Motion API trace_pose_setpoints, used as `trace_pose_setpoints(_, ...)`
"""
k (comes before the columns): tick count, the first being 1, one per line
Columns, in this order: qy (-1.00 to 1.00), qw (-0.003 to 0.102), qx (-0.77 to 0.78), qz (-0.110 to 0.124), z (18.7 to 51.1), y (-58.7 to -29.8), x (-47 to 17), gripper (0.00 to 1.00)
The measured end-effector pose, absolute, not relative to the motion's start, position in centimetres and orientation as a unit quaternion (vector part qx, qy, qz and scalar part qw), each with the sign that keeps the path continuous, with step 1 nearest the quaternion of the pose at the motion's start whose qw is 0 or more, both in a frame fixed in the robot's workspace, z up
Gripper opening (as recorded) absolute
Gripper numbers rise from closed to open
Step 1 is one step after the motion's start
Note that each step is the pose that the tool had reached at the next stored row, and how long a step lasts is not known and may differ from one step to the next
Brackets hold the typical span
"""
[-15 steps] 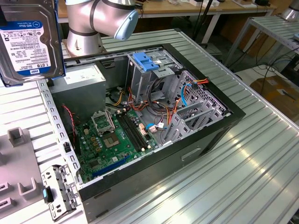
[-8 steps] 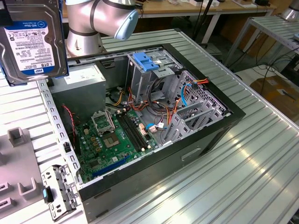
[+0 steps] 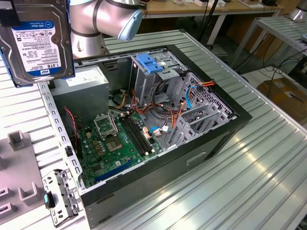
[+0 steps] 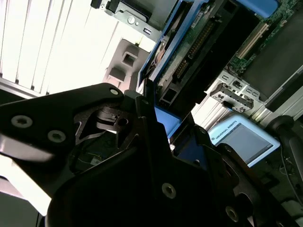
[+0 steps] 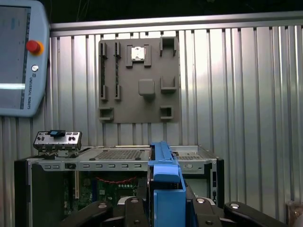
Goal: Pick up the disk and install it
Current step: 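Pick up the disk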
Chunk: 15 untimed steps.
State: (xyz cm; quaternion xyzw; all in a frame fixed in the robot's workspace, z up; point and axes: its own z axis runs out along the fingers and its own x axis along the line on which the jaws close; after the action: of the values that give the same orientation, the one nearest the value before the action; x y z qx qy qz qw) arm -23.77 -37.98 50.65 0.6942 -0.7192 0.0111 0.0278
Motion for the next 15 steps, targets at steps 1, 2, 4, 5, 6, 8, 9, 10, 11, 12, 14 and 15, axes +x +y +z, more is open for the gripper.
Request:
trace_pose_setpoints(1, -0.719, 0.028, 0.694, 0.011, 50.6, -38.0, -23.7, 0.37)
trace_pose_setpoints(2, -0.719, 0.028, 0.694, 0.011, 50.6, -38.0, -23.6, 0.37)
trace_pose_setpoints(4, -0.719, 0.028, 0.694, 0.011, 50.6, -38.0, -23.4, 0.37)
trace_pose_setpoints(5, -0.719, 0.028, 0.694, 0.011, 50.6, -38.0, -23.3, 0.37)
trace_pose_setpoints(6, -0.719, 0.028, 0.694, 0.011, 50.6, -38.0, -22.4, 0.37)
trace_pose_setpoints(8, -0.719, 0.028, 0.694, 0.011, 50.6, -38.0, -20.4, 0.37)
trace_pose_setpoints(9, -0.719, 0.028, 0.694, 0.011, 50.6, -38.0, -19.9, 0.37)
trace_pose_setpoints(10, -0.719, 0.028, 0.694, 0.011, 50.6, -38.0, -19.7, 0.37)
trace_pose_setpoints(11, -0.719, 0.028, 0.694, 0.011, 50.6, -38.0, -19.6, 0.37)
trace_pose_setpoints(12, -0.719, 0.028, 0.694, 0.011, 50.6, -38.0, -19.5, 0.37)
trace_pose_setpoints(14, -0.719, 0.028, 0.694, 0.011, 50.6, -38.1, -19.1, 0.37)
trace_pose_setpoints(15, -0.719, 0.028, 0.694, 0.011, 50.7, -38.1, -19.0, 0.37)
